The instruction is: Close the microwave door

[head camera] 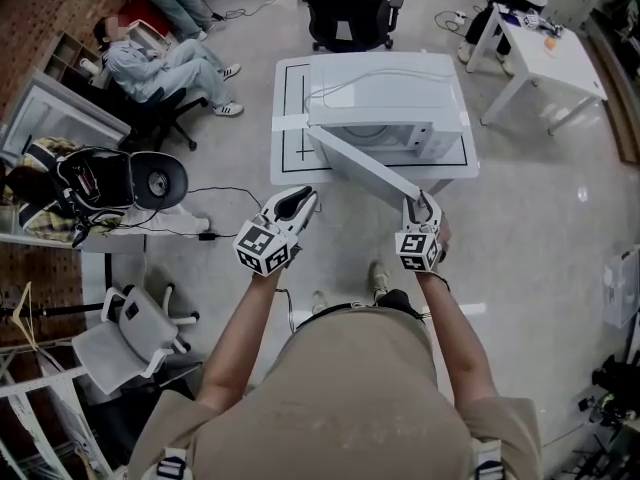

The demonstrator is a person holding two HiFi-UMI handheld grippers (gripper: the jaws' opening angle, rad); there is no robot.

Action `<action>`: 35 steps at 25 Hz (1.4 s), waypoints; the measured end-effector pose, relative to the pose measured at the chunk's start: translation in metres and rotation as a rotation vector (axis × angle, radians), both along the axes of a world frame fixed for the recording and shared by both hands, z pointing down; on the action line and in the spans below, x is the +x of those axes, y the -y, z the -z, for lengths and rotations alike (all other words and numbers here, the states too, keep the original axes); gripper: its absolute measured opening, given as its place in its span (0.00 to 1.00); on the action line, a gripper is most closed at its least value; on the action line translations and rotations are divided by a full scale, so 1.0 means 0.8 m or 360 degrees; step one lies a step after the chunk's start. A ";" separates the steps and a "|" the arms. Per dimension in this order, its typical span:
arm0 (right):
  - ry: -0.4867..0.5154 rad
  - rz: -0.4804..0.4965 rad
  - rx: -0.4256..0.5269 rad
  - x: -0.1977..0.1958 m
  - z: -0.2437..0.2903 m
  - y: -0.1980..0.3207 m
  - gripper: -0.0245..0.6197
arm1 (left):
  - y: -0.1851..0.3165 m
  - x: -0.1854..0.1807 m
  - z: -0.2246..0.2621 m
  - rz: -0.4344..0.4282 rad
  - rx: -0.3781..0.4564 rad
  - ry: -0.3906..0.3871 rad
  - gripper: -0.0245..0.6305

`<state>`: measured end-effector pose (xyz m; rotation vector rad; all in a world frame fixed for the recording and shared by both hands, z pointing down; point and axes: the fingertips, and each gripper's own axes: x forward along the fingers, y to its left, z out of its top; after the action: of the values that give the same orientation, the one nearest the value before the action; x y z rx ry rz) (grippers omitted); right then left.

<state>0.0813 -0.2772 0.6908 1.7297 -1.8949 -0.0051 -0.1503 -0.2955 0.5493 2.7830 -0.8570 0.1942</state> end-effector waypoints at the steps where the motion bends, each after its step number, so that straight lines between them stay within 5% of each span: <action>1: -0.0004 0.0010 0.0003 0.004 0.000 0.005 0.25 | 0.003 0.006 -0.001 0.0004 0.0003 0.0007 0.10; 20: -0.0077 0.0238 0.0057 0.057 0.005 0.077 0.34 | 0.030 0.056 0.002 0.0213 0.0031 0.0085 0.10; 35: -0.0160 0.0328 0.0058 0.085 0.003 0.138 0.34 | 0.036 0.107 0.017 0.0290 0.0032 0.0014 0.10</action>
<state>0.1496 -0.3874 0.6883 1.5206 -1.9999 -0.2022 -0.0650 -0.3246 0.5357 2.7040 -1.1131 0.1678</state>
